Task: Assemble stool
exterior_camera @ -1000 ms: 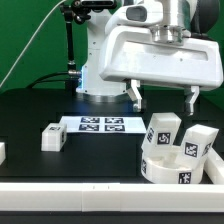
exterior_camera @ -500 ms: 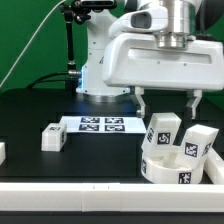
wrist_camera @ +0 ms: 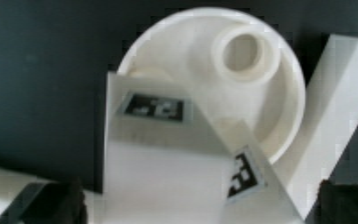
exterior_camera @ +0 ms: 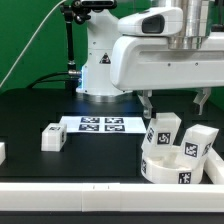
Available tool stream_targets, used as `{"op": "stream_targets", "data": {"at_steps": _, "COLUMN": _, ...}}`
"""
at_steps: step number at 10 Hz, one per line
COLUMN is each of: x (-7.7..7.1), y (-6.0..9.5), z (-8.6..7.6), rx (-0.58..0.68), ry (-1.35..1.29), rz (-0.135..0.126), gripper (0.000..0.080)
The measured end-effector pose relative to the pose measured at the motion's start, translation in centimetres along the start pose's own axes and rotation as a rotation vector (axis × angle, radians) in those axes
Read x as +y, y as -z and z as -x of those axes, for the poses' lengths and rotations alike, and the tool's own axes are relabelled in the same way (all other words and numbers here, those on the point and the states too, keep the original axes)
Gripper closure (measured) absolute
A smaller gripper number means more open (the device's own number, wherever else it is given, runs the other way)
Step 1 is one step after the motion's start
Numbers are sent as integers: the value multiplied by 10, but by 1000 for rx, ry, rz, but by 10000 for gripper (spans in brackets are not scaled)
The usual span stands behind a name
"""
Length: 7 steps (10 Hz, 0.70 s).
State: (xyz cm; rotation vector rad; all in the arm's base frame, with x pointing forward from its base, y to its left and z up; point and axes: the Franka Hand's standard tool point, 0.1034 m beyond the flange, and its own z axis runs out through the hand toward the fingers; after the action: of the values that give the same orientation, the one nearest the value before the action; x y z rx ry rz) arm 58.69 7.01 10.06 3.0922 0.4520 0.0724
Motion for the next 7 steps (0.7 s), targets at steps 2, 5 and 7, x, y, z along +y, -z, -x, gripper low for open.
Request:
{"op": "stream_targets", "data": {"at_steps": 2, "x": 2, "y": 0, "z": 0, "rx": -1, "ry": 41, "rz": 3, "gripper": 150}}
{"op": "stream_targets", "data": {"at_steps": 5, "x": 8, "y": 3, "z": -2, "rx": -14, "ry": 357, "rz": 23, "gripper": 150}}
{"op": "stream_targets", "data": {"at_steps": 7, "x": 9, "y": 1, "z": -1, "rx": -24, "ry": 488, "rz": 28, "gripper": 150}}
